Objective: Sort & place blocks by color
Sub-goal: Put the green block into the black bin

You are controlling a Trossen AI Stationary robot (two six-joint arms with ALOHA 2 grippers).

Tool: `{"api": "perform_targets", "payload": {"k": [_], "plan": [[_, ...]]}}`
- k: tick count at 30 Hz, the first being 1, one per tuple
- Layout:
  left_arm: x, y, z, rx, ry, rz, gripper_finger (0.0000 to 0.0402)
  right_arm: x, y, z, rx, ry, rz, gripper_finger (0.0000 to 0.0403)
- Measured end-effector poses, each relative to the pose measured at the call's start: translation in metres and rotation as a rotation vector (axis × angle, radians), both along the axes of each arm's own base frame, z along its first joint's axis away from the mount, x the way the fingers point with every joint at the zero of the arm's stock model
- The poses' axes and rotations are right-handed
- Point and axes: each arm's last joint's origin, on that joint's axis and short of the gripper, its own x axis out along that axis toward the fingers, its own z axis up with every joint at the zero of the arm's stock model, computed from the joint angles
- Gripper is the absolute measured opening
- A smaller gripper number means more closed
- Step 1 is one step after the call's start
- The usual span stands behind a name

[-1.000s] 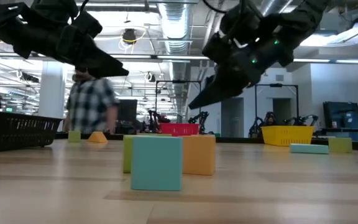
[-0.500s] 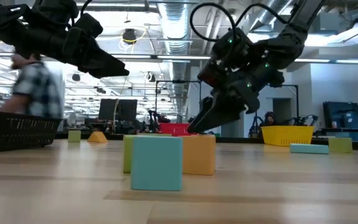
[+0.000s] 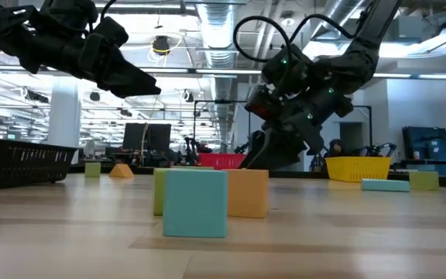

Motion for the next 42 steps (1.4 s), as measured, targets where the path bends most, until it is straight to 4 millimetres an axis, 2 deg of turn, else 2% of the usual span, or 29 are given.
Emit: {"api": "perform_targets", "payload": {"k": [5, 8, 15, 21, 29, 33, 37, 42], "plan": [[0.000, 0.000, 0.000, -0.007, -0.001, 0.002, 0.0307, 0.000, -0.001, 0.000, -0.003, -0.002, -0.002, 0.0249], [0.000, 0.000, 0.000, -0.007, -0.001, 0.002, 0.0306, 0.001, 0.003, 0.010, -0.007, -0.028, 0.010, 0.0249], [0.000, 0.000, 0.000, -0.010, -0.002, 0.002, 0.0306, 0.012, 0.034, 0.051, -0.023, -0.161, 0.103, 0.0249], [0.000, 0.000, 0.000, -0.011, -0.001, 0.000, 0.0306, 0.011, 0.057, 0.052, -0.077, -0.163, 0.208, 0.0249], [0.000, -0.001, 0.000, -0.043, -0.007, -0.027, 0.0306, 0.006, 0.106, 0.050, -0.120, -0.187, 0.387, 0.0249], [0.000, -0.003, -0.001, -0.078, -0.004, -0.069, 0.0306, 0.003, 0.132, 0.054, -0.096, -0.207, 0.357, 0.0249], [0.000, -0.004, -0.002, -0.104, 0.014, -0.118, 0.0306, 0.013, 0.160, 0.059, -0.083, -0.218, 0.332, 0.0249], [-0.001, -0.006, -0.004, -0.125, 0.035, -0.150, 0.0306, 0.039, 0.189, 0.058, -0.130, -0.209, 0.293, 0.0249]]}}
